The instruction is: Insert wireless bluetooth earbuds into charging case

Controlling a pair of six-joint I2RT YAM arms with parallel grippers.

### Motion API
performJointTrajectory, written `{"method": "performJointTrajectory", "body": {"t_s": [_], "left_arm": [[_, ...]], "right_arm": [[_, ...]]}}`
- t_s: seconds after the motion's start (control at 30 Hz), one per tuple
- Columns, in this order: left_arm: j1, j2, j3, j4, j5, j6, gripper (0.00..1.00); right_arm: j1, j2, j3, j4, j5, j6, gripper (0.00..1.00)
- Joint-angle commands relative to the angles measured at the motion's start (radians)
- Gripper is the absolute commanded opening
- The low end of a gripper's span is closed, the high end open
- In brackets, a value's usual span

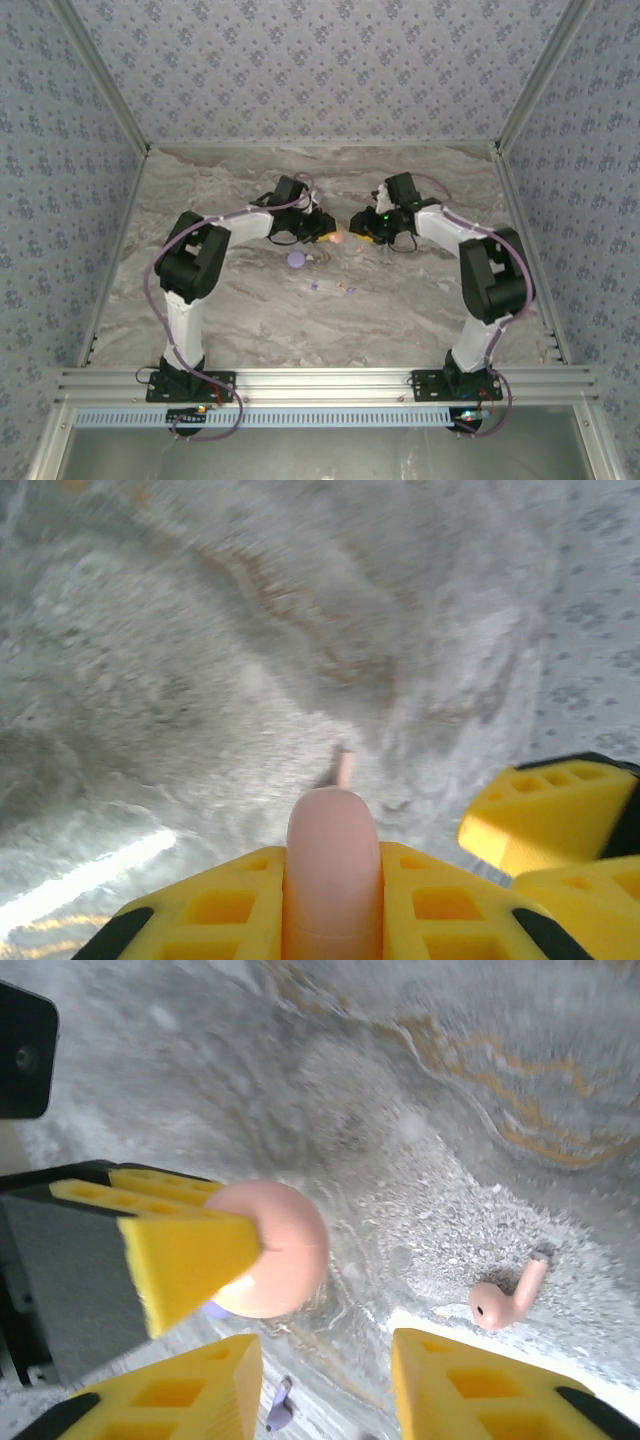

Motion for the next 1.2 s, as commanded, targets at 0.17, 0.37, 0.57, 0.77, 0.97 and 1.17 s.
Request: {"method": "performJointTrajectory", "body": {"t_s": [0.17,0.37,0.57,0.77,0.97,1.17], "left_arm": [[0.057,-0.263,-0.042,0.133,0.057,0.118,0.22],[0.073,-0.355,-0.055,0.251,0.139,0.118,0.22],[0.071,-0.415,-0.081,0.39,0.205,0.07,0.22],[0.057,-0.453,-0.089,0.431,0.23,0.077,0.21],[0.038,-0.468,-0.086,0.451,0.255,0.087,0.21],[0.023,-0.474,-0.08,0.449,0.267,0.094,0.21]], "right_arm": [[-0.093,-0.213,-0.042,0.091,-0.201,-0.142,0.54],[-0.104,-0.251,0.002,0.187,-0.37,-0.137,0.57],[-0.085,-0.261,0.048,0.265,-0.469,-0.108,0.57],[-0.06,-0.264,0.094,0.324,-0.524,-0.078,0.52],[-0.044,-0.267,0.11,0.386,-0.553,-0.051,0.5],[-0.032,-0.267,0.127,0.382,-0.56,-0.059,0.47]]}}
